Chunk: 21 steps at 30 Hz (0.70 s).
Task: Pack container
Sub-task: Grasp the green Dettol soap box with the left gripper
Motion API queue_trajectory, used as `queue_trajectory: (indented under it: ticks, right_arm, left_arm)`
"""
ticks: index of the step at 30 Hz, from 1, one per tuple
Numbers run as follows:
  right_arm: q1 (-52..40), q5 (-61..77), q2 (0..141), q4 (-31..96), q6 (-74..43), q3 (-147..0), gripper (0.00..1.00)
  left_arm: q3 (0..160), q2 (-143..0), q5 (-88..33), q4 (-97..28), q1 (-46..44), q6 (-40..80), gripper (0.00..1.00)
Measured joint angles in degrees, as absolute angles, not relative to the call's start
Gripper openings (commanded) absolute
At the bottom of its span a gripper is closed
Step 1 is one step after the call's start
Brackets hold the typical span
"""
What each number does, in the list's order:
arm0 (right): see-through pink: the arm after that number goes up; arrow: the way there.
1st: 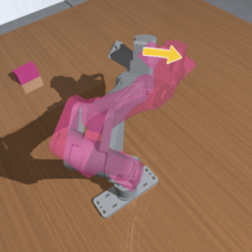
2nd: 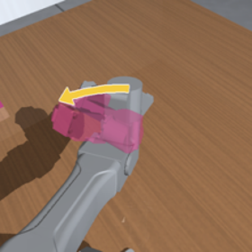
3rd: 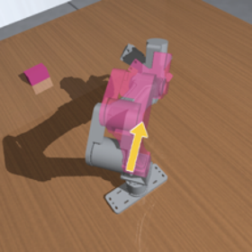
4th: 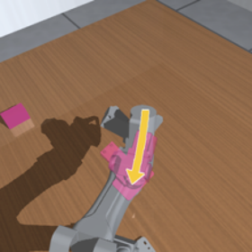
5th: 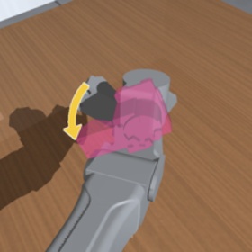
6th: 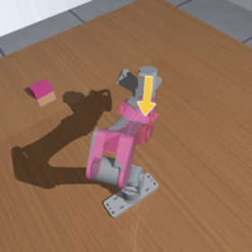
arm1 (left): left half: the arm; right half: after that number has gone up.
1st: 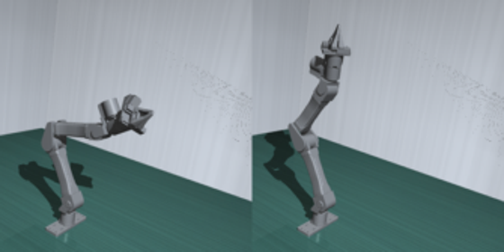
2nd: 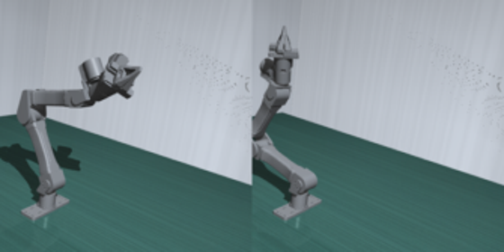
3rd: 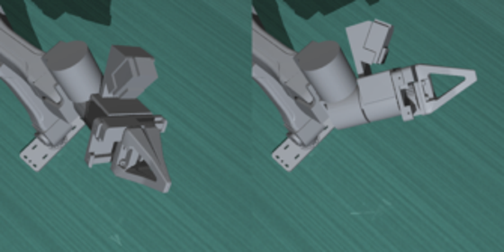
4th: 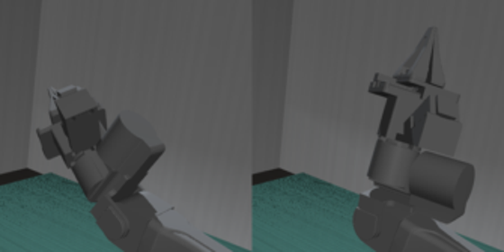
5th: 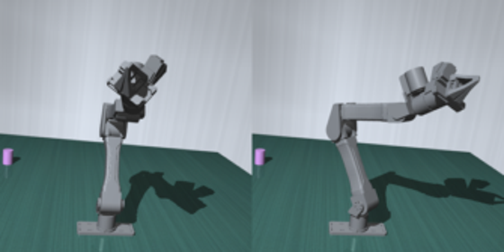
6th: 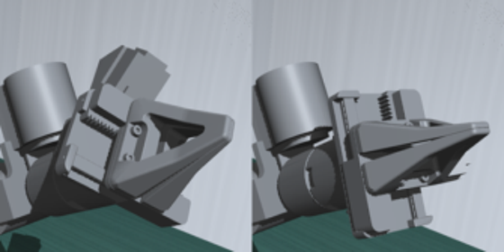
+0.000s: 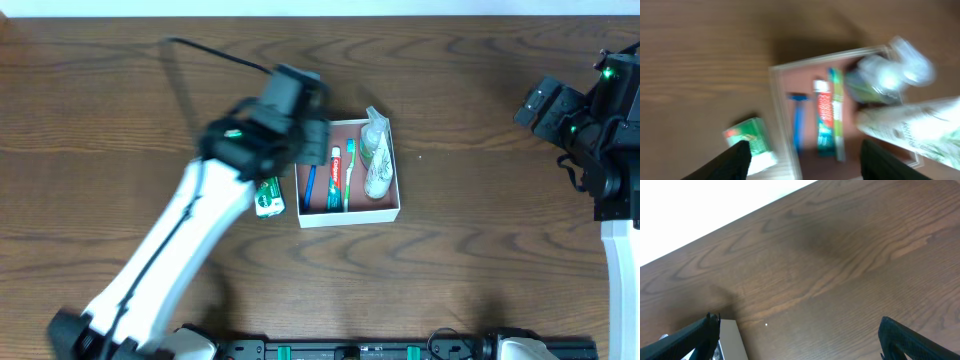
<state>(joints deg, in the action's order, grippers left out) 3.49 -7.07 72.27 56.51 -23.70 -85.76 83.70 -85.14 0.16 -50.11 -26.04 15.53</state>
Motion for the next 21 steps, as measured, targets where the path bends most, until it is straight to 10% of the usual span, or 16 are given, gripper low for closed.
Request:
queue_trajectory:
  ticks: [21]
  right_arm:
    - [3.49, -7.07, 72.27, 56.53, -23.73, -85.76, 0.99]
  left_arm:
    - [72.75, -110.56, -7.01, -49.15, -14.57, 18.04, 0.86]
